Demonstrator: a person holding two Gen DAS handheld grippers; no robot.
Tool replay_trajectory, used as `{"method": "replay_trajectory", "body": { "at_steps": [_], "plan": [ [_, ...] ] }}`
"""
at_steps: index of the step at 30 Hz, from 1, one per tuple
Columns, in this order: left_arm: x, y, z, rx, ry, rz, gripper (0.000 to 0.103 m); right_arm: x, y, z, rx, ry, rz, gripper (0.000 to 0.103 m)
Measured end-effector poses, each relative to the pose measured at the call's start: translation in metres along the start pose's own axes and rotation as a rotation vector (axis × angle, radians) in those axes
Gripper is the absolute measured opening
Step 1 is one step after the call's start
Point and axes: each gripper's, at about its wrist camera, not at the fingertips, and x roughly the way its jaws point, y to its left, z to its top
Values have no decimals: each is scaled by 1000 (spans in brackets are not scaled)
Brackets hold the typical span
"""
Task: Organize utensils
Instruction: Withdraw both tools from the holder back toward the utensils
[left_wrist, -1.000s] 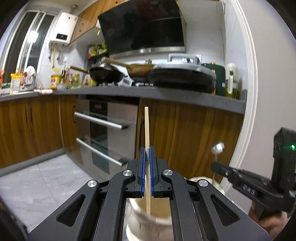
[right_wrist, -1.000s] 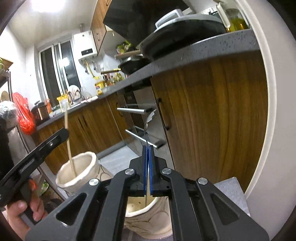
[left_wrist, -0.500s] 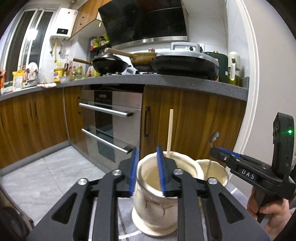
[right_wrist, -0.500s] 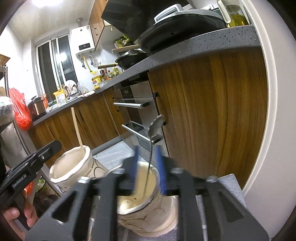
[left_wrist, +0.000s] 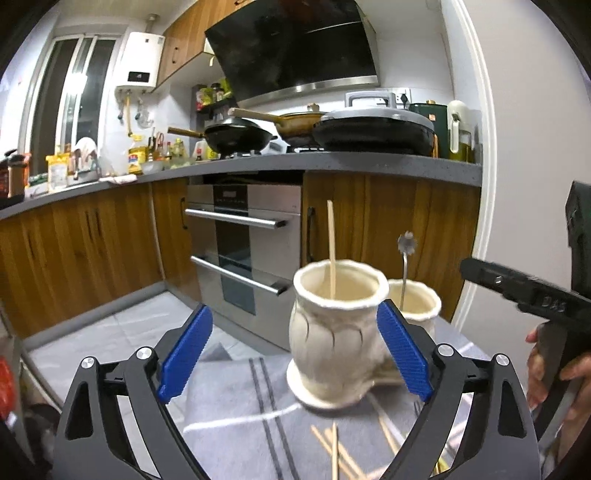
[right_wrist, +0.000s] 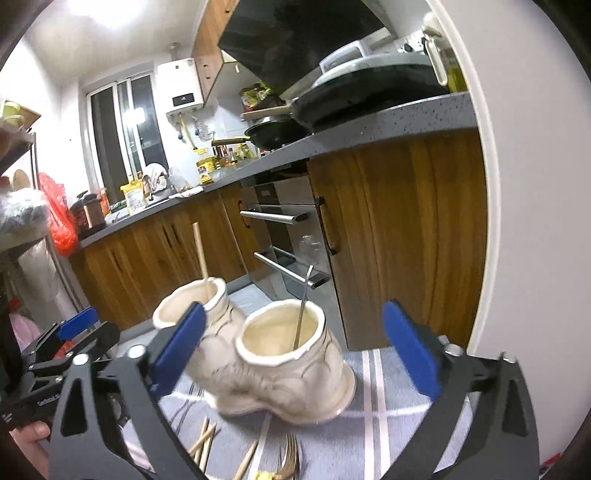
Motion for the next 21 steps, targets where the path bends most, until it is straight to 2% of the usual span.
{"method": "replay_trajectory", "body": {
  "at_steps": [3,8,12,17,21],
  "plan": [
    [-7,2,-12,-15,18,2,94,-13,3,-10,-18,0,-26,98],
    [-13,10,-34,-55,48,-2,95,-32,5,-32,-60,10,-106,98],
    [-12,15,-51,-50,89,4,95,-40,3,-49,-81,31,-144,98],
    [-9,15,-63,-31,134,-7,95,-30,1,-67,-72,172,-101,98],
    [-8,12,-69,2,170,-10,95,-22,5,-79,-101,238,-97,98]
  ]
}}
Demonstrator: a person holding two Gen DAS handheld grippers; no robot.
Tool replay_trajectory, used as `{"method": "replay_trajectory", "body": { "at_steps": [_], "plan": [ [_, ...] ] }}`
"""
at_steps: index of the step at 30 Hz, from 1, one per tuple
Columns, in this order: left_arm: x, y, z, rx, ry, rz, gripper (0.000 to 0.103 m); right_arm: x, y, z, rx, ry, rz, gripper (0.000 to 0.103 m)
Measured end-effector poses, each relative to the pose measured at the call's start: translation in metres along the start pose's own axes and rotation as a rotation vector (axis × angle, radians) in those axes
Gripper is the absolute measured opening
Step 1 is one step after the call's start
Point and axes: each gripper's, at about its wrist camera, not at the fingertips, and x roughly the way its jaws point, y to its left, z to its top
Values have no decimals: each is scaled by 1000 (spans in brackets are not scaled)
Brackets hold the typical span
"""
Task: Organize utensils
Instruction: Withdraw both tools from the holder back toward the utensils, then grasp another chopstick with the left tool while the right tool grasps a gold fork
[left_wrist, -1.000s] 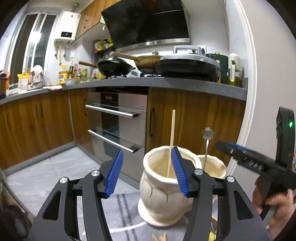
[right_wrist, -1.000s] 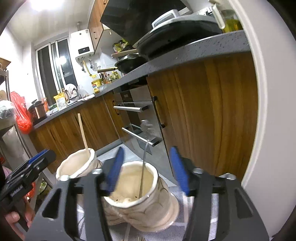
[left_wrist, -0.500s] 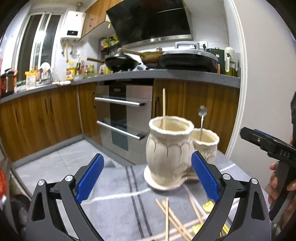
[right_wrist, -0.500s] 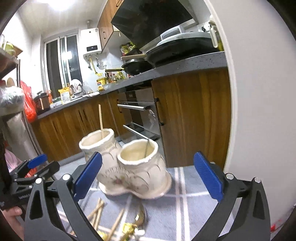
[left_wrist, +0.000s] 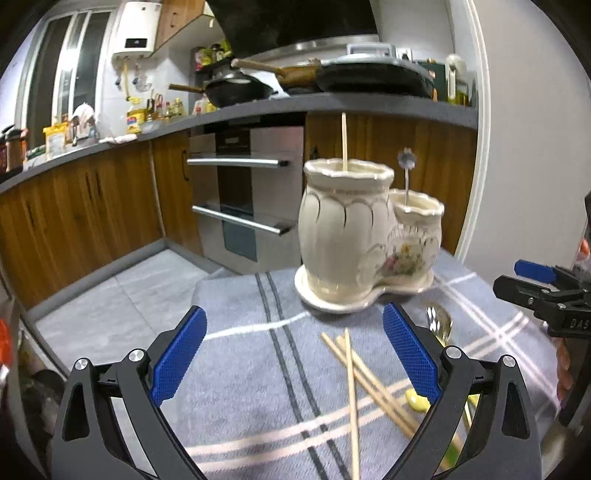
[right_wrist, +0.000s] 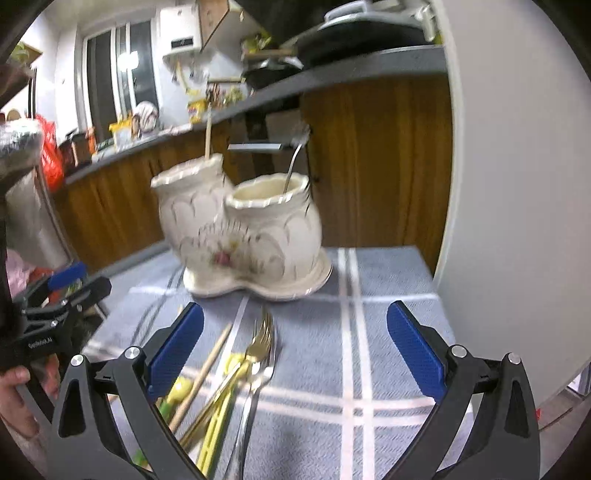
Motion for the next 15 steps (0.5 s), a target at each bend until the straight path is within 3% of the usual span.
{"method": "replay_trajectory", "body": {
  "at_steps": [9,15],
  "plan": [
    [20,-7,-13,9,162,-80,95,24,11,-3,-32,86,-17,98],
    [29,-18,-21,88,244,-93,95,41,16,-3,-31,158,25,83]
  ]
}}
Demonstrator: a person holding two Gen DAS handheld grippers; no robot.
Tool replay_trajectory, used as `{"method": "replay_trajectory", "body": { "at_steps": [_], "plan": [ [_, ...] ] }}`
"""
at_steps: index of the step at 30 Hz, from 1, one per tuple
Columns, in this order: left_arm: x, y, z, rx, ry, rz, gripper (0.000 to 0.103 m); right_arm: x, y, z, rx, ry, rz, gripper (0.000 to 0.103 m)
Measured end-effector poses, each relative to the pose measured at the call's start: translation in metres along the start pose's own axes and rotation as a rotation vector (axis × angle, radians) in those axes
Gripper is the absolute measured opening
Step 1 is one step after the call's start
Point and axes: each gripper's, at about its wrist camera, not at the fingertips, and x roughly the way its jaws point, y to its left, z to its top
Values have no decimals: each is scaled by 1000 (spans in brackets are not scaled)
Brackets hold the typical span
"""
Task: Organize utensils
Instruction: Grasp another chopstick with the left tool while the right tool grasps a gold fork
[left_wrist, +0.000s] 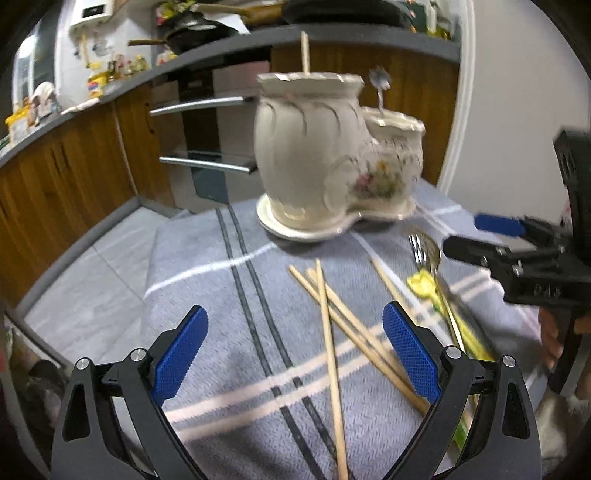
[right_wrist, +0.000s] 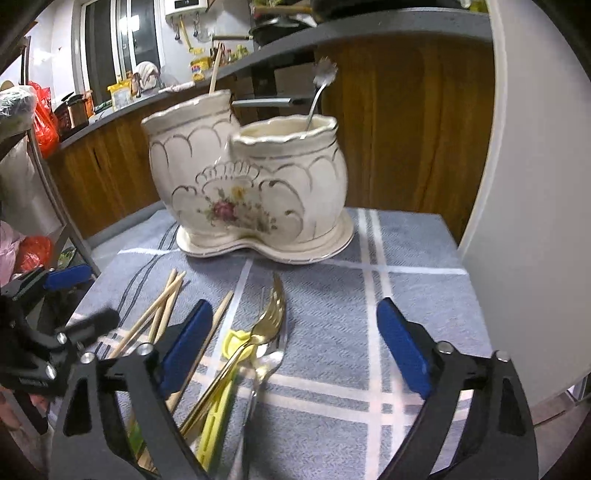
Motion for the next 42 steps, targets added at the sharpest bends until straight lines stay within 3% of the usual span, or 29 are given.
{"method": "replay_trajectory", "body": {
  "at_steps": [3,5,7,10,16,23,25,34,42],
  "plan": [
    [3,-3,-2,34,17,17,93,6,4,1,-15,21,14,72],
    [5,-3,-3,32,30,0,85,10,7,2,-22,42,23,61],
    [9,-3,-3,30,56,-24,67,15,9,4,-18,67,45,51],
    [14,-9,-7,58,89,-42,51,22,9,6,-10,90,55,35],
    [21,-10,-8,69,120,-54,25,28,7,9,8,111,78,24],
    [25,-3,-4,35,133,-86,21,23,6,11,10,92,80,12],
    [25,-3,-3,34,133,-84,8,18,2,11,22,75,94,8],
    [19,-3,-5,33,101,-83,5,-10,-4,15,62,-5,157,5],
    [-1,5,-1,0,-2,-91,5,-51,-1,23,54,-173,216,2]
  ]
}}
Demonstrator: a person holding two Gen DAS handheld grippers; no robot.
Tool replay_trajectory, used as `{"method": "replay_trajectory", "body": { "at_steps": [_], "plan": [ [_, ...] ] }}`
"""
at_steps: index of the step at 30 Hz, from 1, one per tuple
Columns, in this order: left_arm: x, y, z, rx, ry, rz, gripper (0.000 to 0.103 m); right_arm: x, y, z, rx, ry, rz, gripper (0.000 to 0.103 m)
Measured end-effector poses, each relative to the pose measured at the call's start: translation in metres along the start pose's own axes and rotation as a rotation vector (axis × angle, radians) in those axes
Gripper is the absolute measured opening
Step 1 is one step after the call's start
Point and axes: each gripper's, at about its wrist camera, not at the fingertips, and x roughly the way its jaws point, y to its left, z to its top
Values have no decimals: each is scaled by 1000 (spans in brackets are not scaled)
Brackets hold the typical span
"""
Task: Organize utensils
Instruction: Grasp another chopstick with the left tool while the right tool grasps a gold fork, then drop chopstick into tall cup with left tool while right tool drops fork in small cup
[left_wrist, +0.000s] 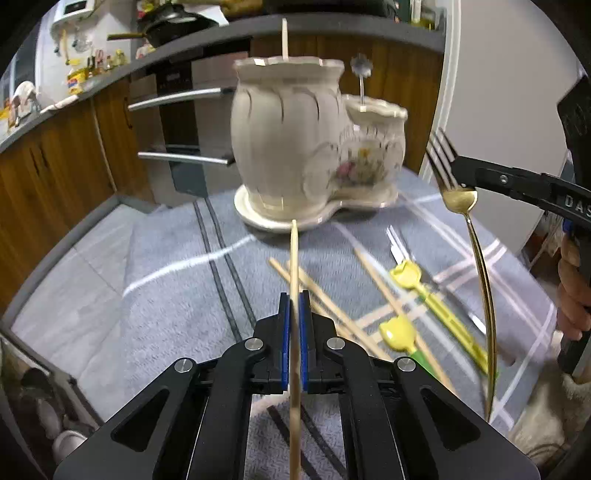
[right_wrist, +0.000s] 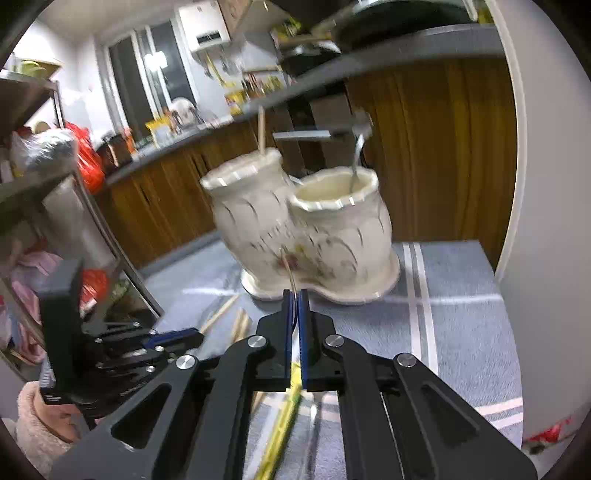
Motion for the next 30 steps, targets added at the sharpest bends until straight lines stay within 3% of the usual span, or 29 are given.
{"method": "replay_trajectory", "body": {
  "at_steps": [9,15,23,30],
  "plan": [
    [-40,7,17,-50,-207,-53,5,-50,31,16,-106,-294,-64,3],
    [-72,2,47,-68,-374,-61,5,-60,34,56,-122,-432,-114,3],
    [-83,-2,121,-46,-490,-50,5,-43,12,93,-55,-512,-171,3],
    [-52,8,176,-102,-516,-41,5,-52,-13,108,38,-654,-180,3]
  ]
}}
